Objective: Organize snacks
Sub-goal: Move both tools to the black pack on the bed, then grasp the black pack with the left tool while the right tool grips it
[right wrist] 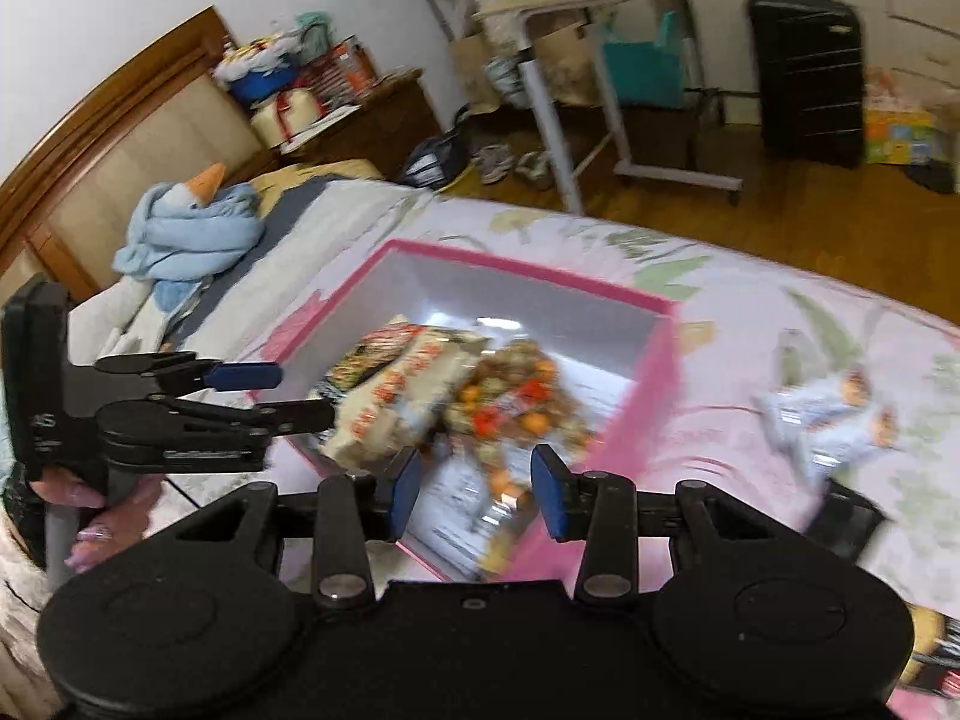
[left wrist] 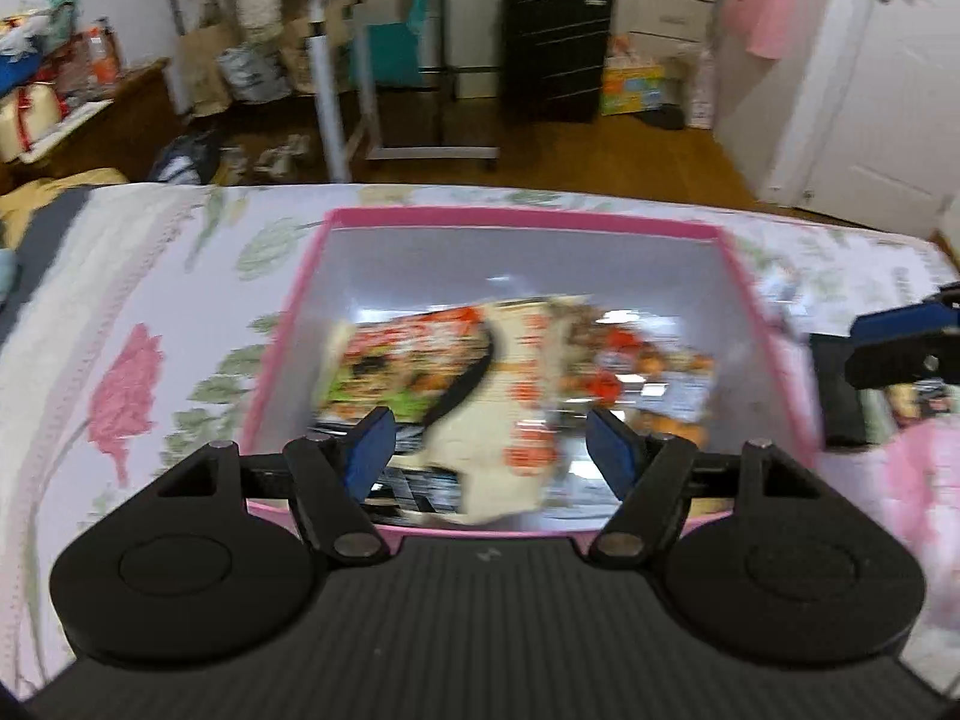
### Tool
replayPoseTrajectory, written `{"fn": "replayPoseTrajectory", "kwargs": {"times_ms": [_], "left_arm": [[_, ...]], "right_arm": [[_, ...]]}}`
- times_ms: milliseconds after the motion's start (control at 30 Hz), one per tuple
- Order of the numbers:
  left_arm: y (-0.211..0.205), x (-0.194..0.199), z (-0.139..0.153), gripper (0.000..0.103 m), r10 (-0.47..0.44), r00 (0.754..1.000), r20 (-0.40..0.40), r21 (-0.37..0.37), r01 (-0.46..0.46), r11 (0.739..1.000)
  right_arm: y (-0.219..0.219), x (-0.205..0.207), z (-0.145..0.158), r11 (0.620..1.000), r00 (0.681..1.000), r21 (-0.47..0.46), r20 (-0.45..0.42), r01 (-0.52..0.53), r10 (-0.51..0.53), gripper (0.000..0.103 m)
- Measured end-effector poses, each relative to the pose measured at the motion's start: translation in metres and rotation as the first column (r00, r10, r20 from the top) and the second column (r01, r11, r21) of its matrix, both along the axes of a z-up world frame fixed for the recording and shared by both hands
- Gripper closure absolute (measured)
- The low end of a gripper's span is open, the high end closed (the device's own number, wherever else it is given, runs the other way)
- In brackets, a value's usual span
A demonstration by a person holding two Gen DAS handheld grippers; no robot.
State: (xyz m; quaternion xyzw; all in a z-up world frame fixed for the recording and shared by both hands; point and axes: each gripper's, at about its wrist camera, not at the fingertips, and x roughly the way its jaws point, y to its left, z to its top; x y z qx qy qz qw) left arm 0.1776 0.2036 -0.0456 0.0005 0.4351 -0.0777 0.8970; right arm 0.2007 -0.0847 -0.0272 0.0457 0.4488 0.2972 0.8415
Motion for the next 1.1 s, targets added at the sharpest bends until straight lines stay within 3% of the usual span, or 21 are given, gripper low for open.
{"fn": "replayPoseTrajectory", "kwargs": {"times_ms": [233, 500, 567, 667, 733, 933, 1100], "left_arm": [[-0.061, -0.006, 0.023, 0.034, -0.16, 0.986, -0.037, -0.145, 0.153, 0.978], [-0.162, 0.009, 0.022, 0.034, -0.303, 0.952, -0.041, -0.186, 0.29, 0.939], [-0.187, 0.018, 0.011, 0.035, -0.316, 0.946, -0.067, -0.19, 0.299, 0.935], [-0.221, 0.031, -0.014, 0.037, -0.324, 0.939, -0.117, -0.182, 0.301, 0.936], [-0.238, 0.039, -0.033, 0.037, -0.316, 0.939, -0.134, -0.15, 0.296, 0.943], [-0.258, 0.061, -0.078, 0.037, -0.292, 0.939, -0.185, -0.19, 0.257, 0.948], [-0.27, 0.071, -0.107, 0.035, -0.256, 0.94, -0.227, -0.169, 0.22, 0.961]], "right_arm": [[-0.063, -0.03, 0.016, 0.998, 0.996, -0.018, 0.066, 0.065, -0.064, 0.053], [-0.114, -0.043, -0.003, 0.985, 0.983, -0.051, 0.098, 0.163, -0.157, 0.05], [-0.119, -0.047, -0.016, 0.98, 0.976, -0.085, 0.139, 0.182, -0.169, 0.049], [-0.123, -0.054, -0.038, 0.973, 0.962, -0.115, 0.211, 0.203, -0.176, 0.037], [-0.124, -0.052, -0.057, 0.962, 0.952, -0.145, 0.235, 0.233, -0.195, 0.037], [-0.135, -0.041, -0.106, 0.964, 0.956, -0.137, 0.219, 0.23, -0.197, 0.035], [-0.13, -0.031, -0.129, 0.973, 0.965, -0.111, 0.192, 0.201, -0.178, 0.032]]}}
